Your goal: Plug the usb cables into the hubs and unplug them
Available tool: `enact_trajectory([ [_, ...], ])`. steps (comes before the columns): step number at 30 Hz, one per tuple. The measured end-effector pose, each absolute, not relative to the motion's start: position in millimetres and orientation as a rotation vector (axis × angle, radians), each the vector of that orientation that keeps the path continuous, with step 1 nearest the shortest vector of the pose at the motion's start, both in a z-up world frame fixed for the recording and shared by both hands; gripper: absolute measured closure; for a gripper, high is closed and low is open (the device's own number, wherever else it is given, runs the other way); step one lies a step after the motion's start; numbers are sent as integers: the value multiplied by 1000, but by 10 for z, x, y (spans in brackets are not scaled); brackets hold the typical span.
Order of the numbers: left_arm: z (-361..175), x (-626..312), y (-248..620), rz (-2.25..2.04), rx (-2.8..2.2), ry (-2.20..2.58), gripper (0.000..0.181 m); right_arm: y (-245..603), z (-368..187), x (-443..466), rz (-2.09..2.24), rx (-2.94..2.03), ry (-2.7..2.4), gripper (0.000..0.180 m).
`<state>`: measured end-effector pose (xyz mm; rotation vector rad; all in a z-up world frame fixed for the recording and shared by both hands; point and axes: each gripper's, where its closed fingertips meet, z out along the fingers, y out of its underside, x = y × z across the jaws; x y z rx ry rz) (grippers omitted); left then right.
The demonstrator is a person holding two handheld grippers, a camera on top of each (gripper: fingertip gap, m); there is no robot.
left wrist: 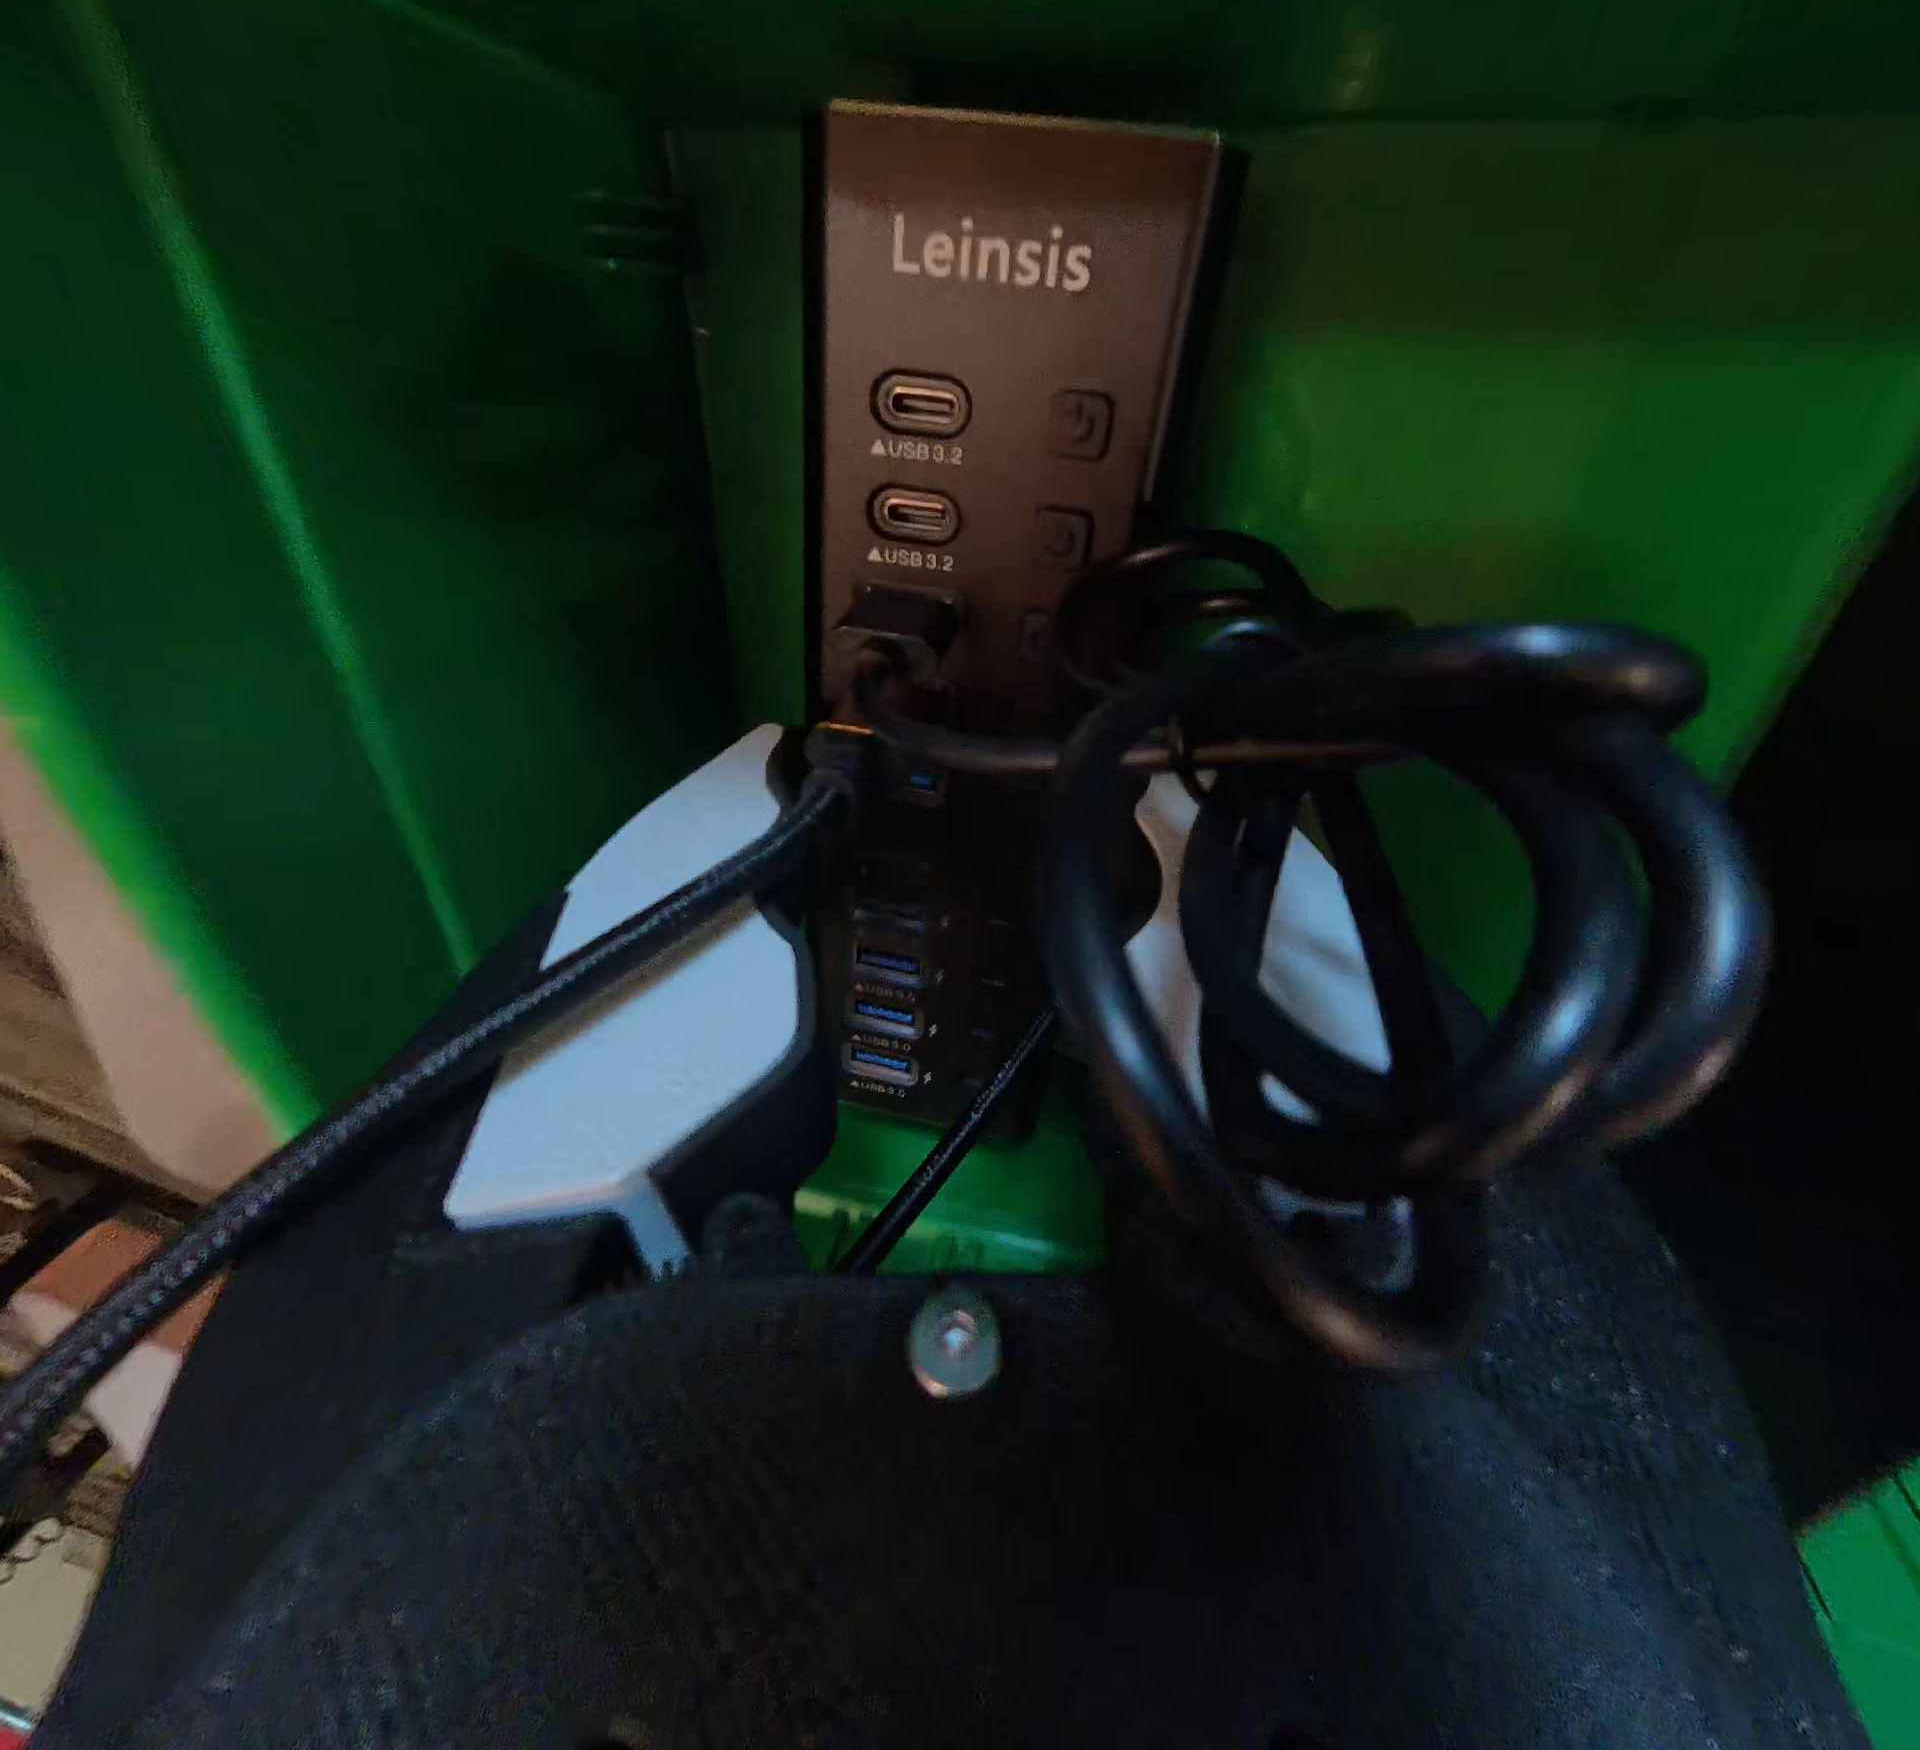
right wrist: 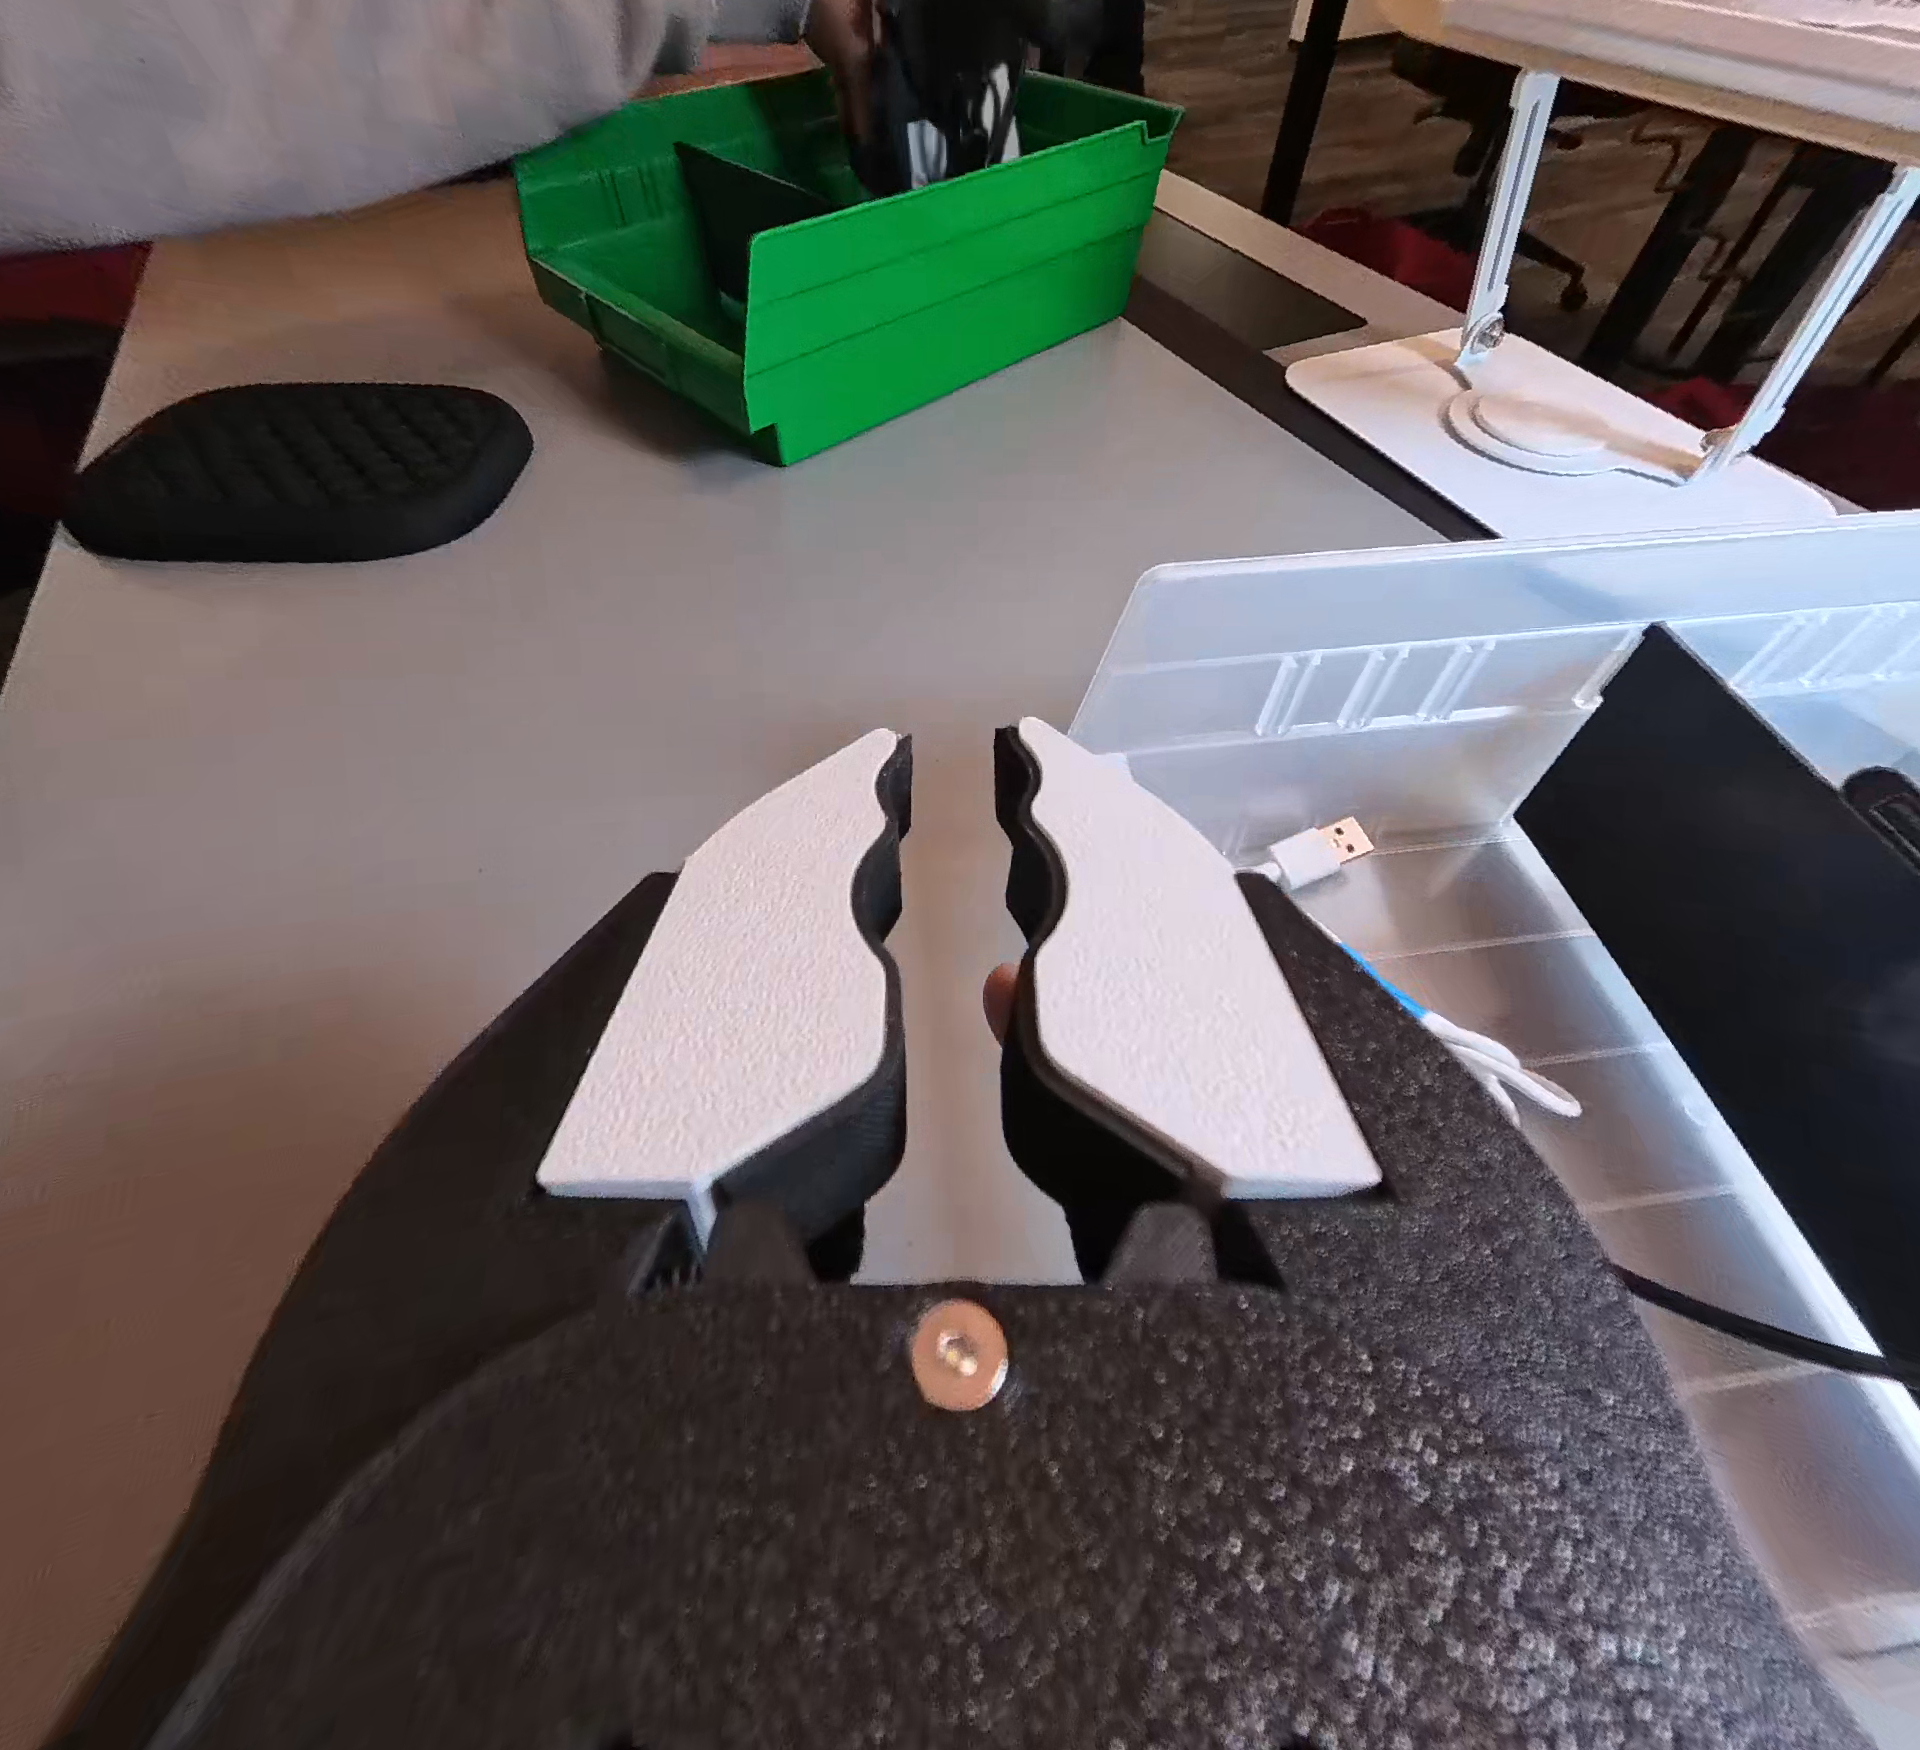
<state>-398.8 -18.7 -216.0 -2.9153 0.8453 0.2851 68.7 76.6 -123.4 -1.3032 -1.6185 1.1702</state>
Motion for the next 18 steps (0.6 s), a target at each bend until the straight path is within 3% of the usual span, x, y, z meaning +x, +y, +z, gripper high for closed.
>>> enact_trajectory([
  [1, -2076, -3966, -201, 306, -2887, 854, 123, 761, -1227, 688, 1173, -1298, -1618, 164],
  [7, -1179, -3604, -262, 361, -2614, 807, 125, 691, -1163, 669, 1196, -1267, -1604, 164],
  [12, -379, -2559, -178, 228, -2206, 823, 124, 485, -1000, 581, 1205, -1195, -1555, 158],
  [18, -377, -862, -209, 39, -1931, 1000, 124, 66, -799, 410, 1198, -1096, -1512, 139],
])
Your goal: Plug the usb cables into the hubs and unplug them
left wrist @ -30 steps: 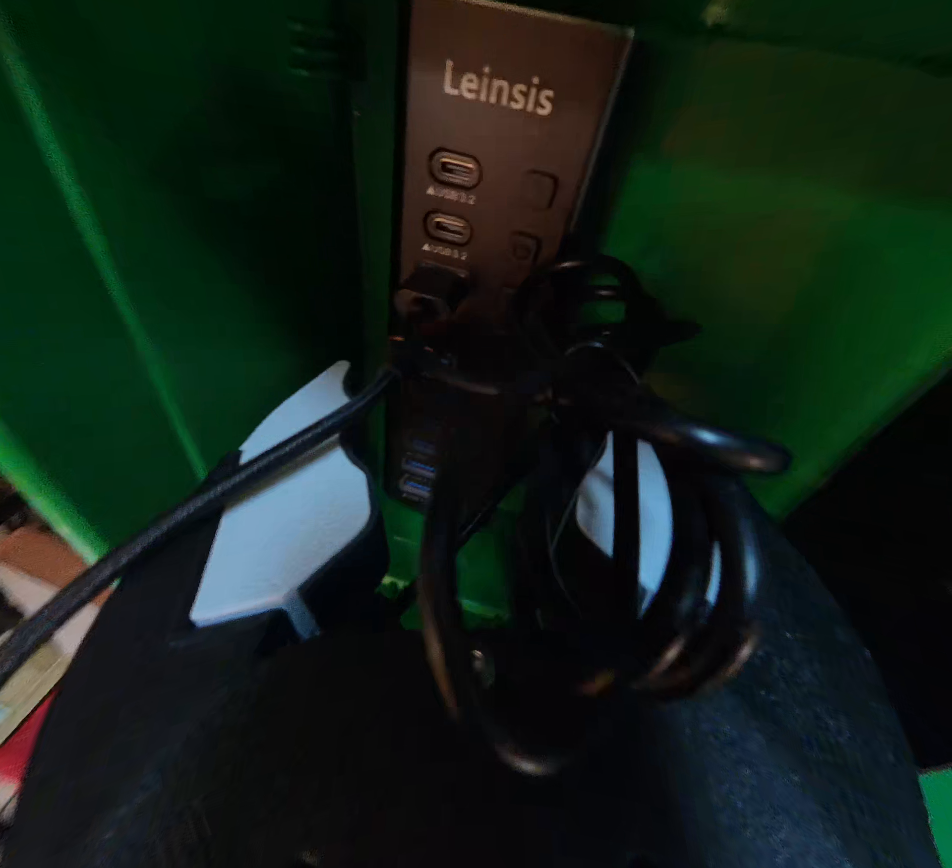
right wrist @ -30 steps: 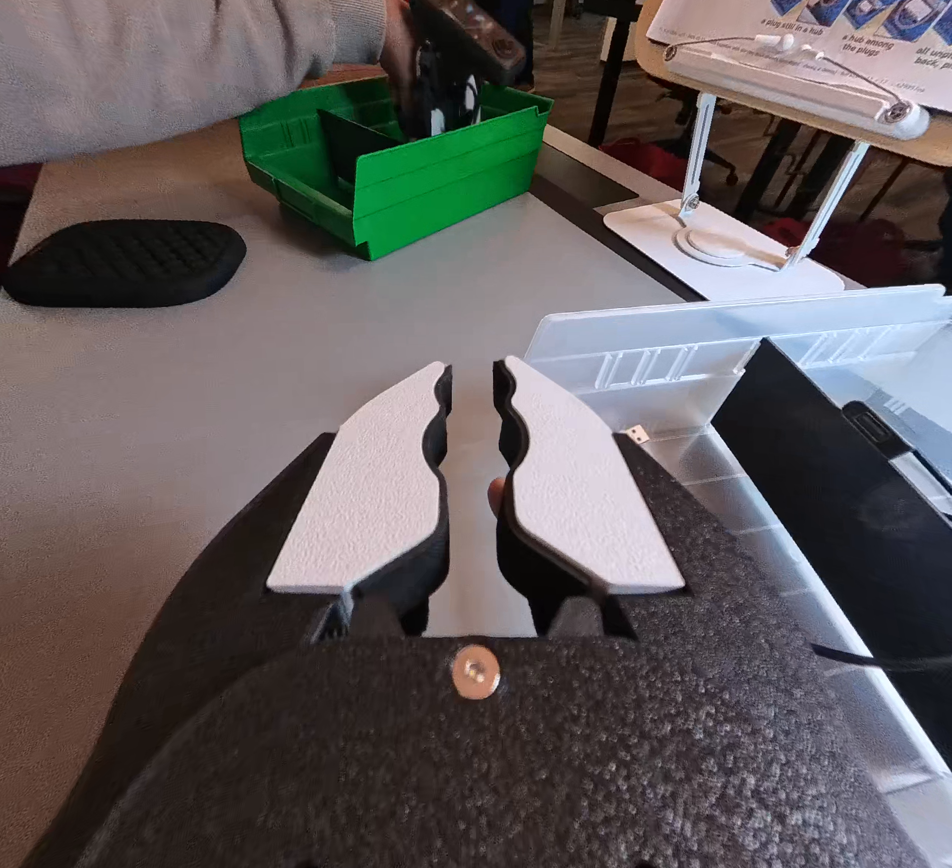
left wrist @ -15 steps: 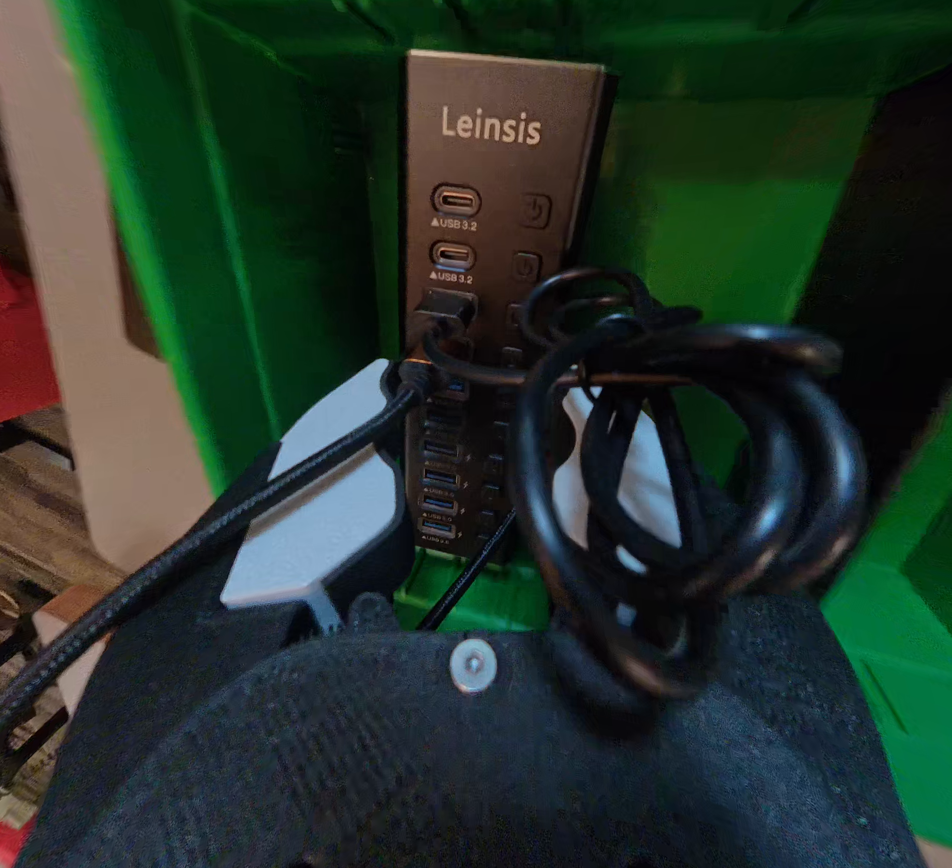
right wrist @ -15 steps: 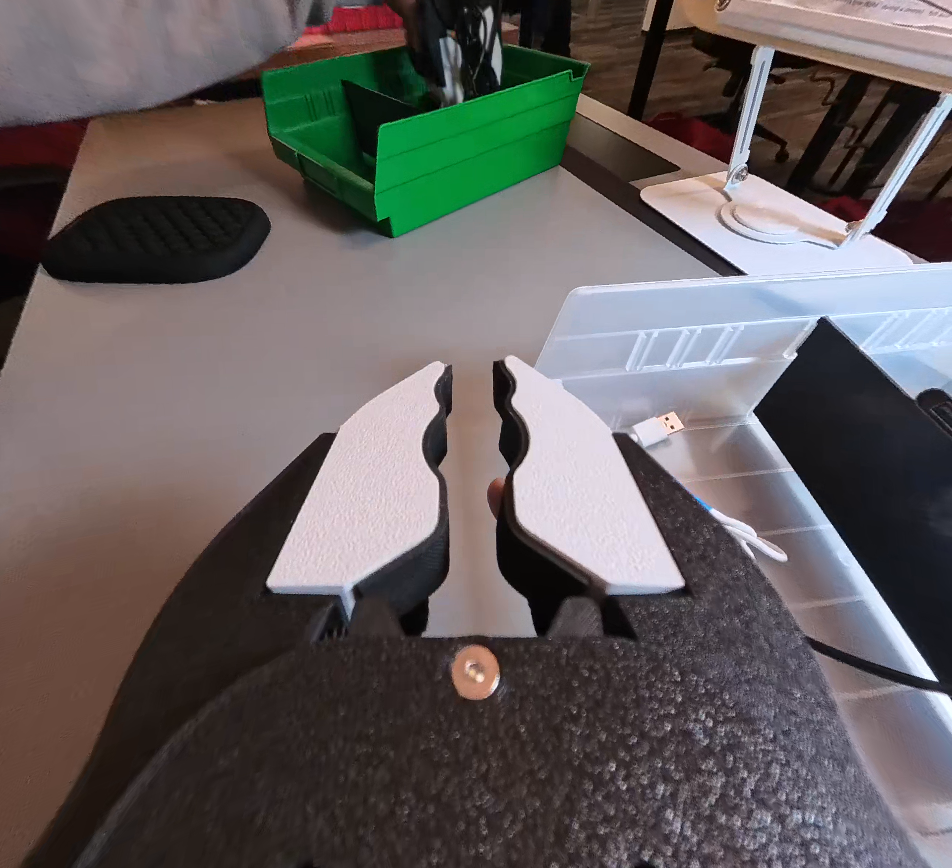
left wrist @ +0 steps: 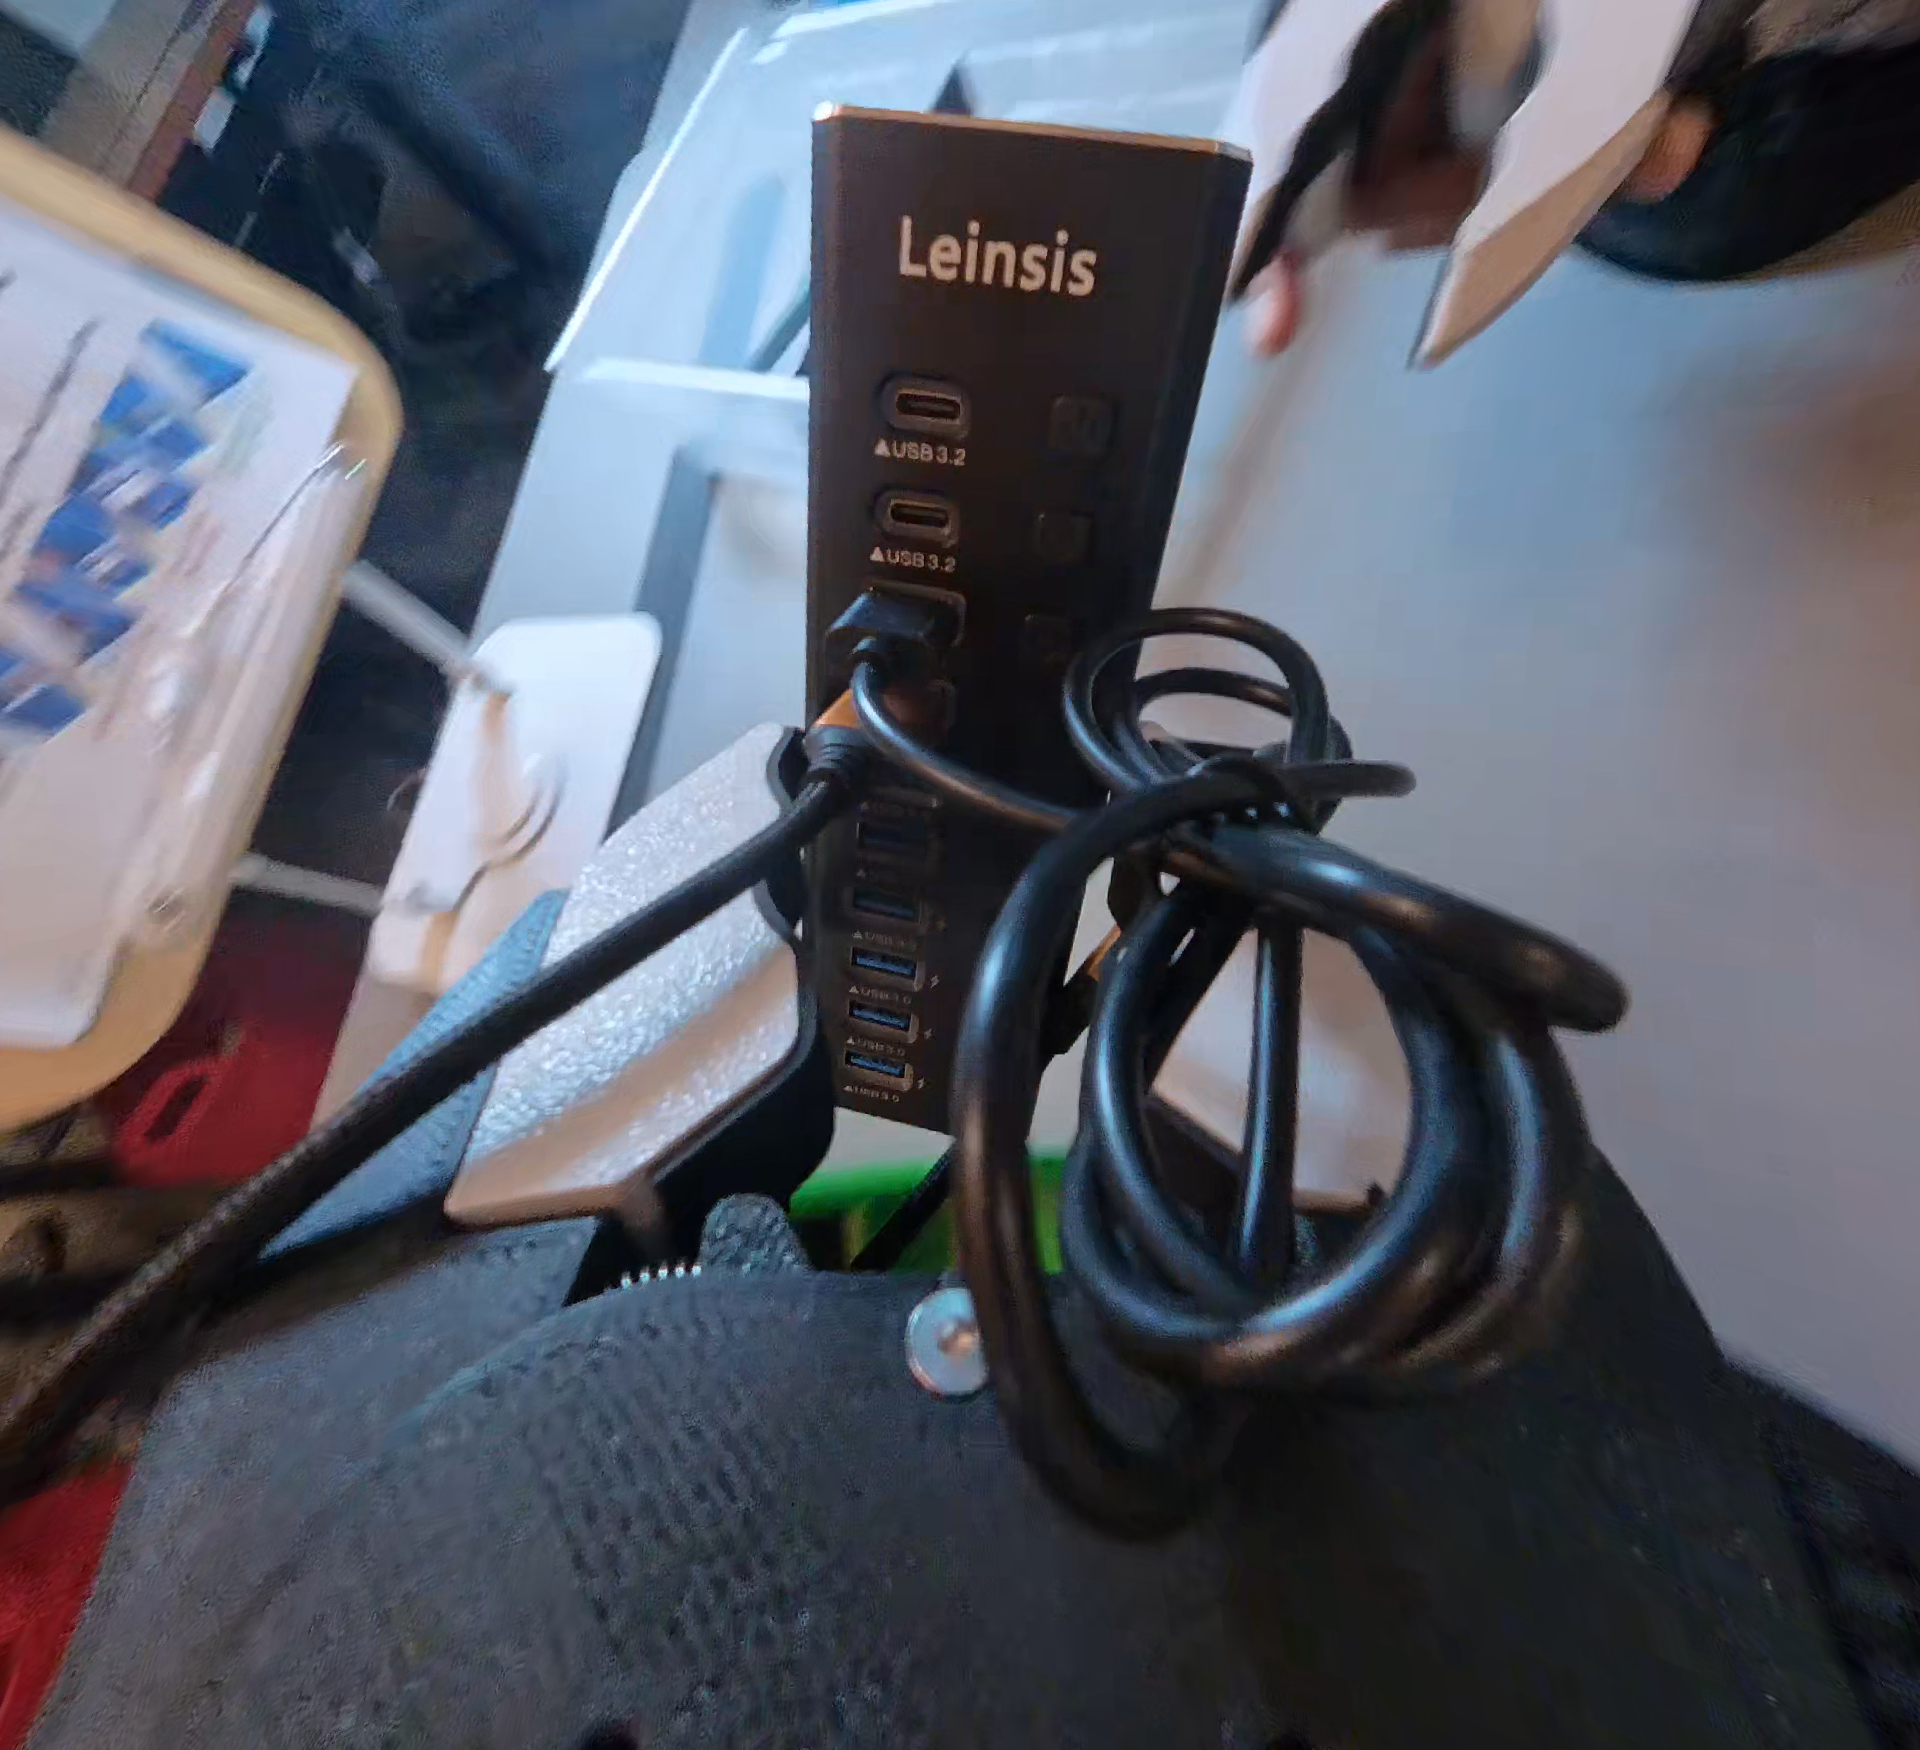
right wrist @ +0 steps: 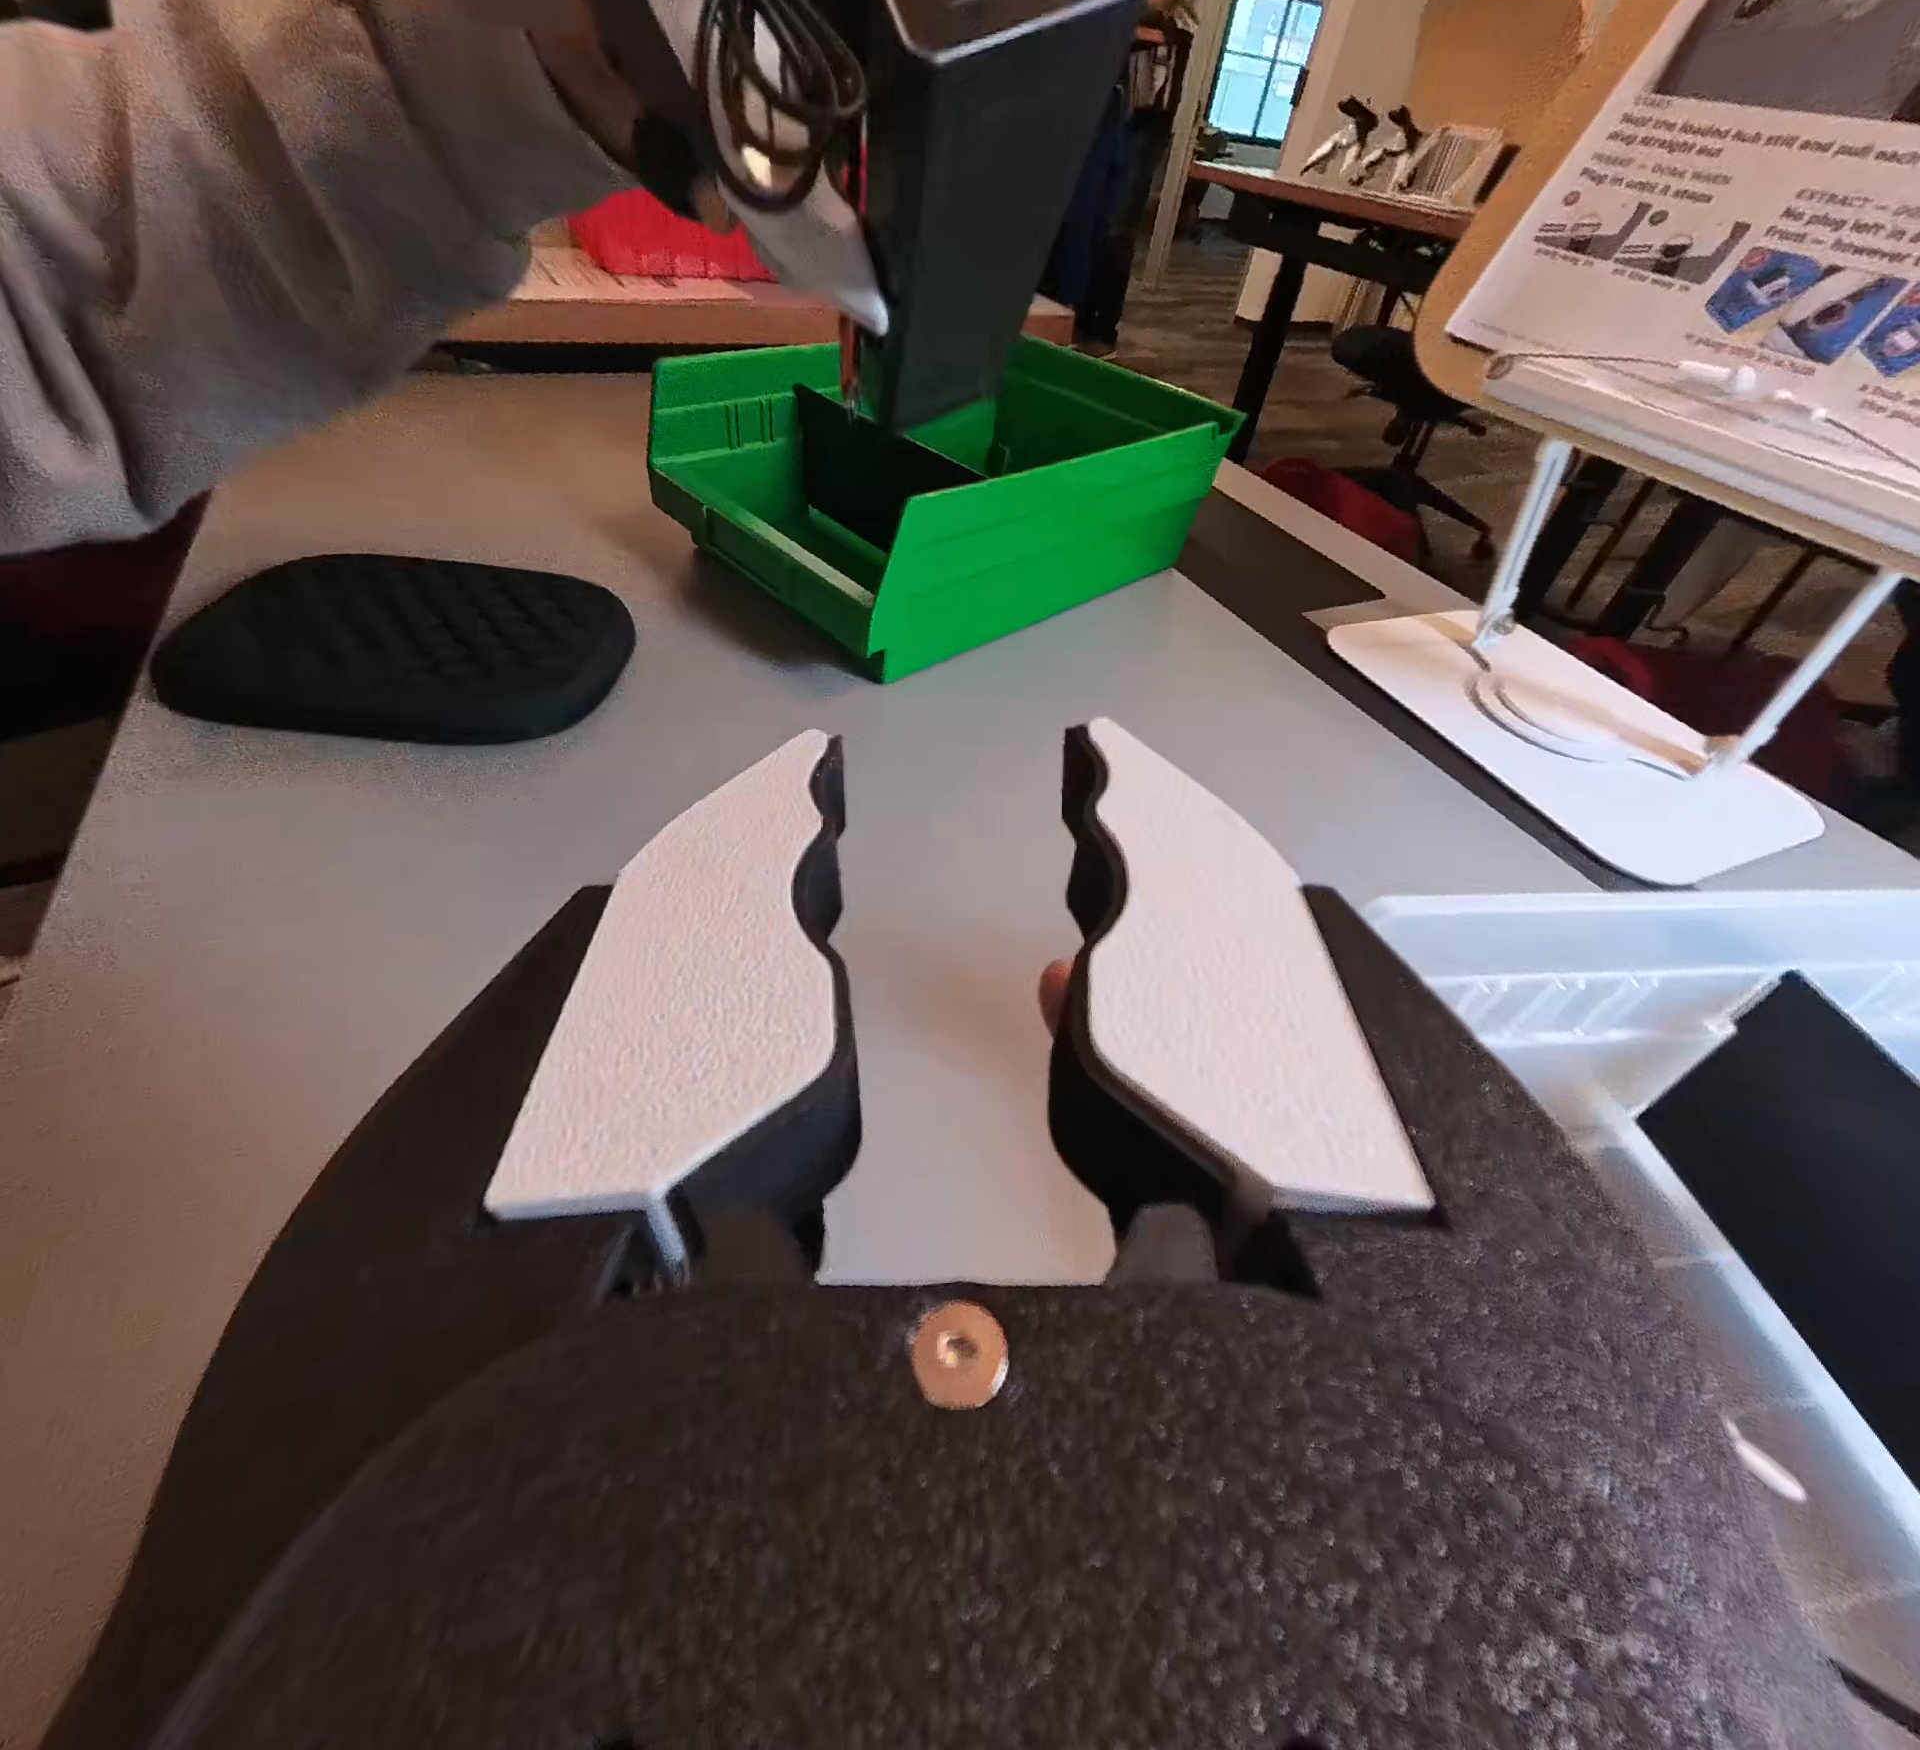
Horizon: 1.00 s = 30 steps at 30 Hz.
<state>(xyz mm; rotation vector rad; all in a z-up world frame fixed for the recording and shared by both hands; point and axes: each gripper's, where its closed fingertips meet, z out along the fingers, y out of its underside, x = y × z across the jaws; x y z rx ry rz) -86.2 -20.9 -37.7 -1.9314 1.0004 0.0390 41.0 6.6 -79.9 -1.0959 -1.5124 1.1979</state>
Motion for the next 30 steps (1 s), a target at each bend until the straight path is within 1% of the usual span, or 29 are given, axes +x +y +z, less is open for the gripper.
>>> enact_trajectory([
  [4, -723, 76, -303, -152, -1843, 1103, 124, -283, -792, 319, 1232, -1028, -1527, 112],
  [6, -891, 395, -354, -243, -1812, 1161, 124, -487, -823, 315, 1286, -948, -1570, 104],
  [8, -993, 473, -321, -245, -1804, 1160, 125, -484, -893, 335, 1241, -918, -1583, 104],
  [9, -1027, 492, -322, -280, -1801, 1156, 125, -471, -930, 364, 1243, -899, -1597, 108],
  [11, -1089, 518, -328, -371, -1817, 1130, 125, -465, -975, 399, 1270, -890, -1609, 110],
  [14, -1210, 495, -342, -427, -1862, 1123, 125, -453, -1014, 369, 1246, -879, -1606, 103],
  [16, -1318, 493, -351, -431, -1891, 1122, 125, -471, -911, 397, 1410, -900, -1557, 111],
  [17, -1355, 500, -344, -444, -1903, 1101, 125, -470, -938, 397, 1426, -922, -1586, 110],
  [20, -1441, 505, -341, -460, -1921, 1078, 125, -430, -1074, 371, 1325, -955, -1627, 110],
  [23, -1455, 569, -358, -469, -1917, 1087, 125, -504, -1124, 359, 1371, -990, -1633, 106],
  [29, -1348, 605, -382, -499, -1877, 1050, 124, -526, -1037, 407, 1399, -982, -1645, 108],
  [30, -1290, 582, -399, -522, -1870, 1034, 130, -522, -1006, 419, 1409, -975, -1646, 108],
])
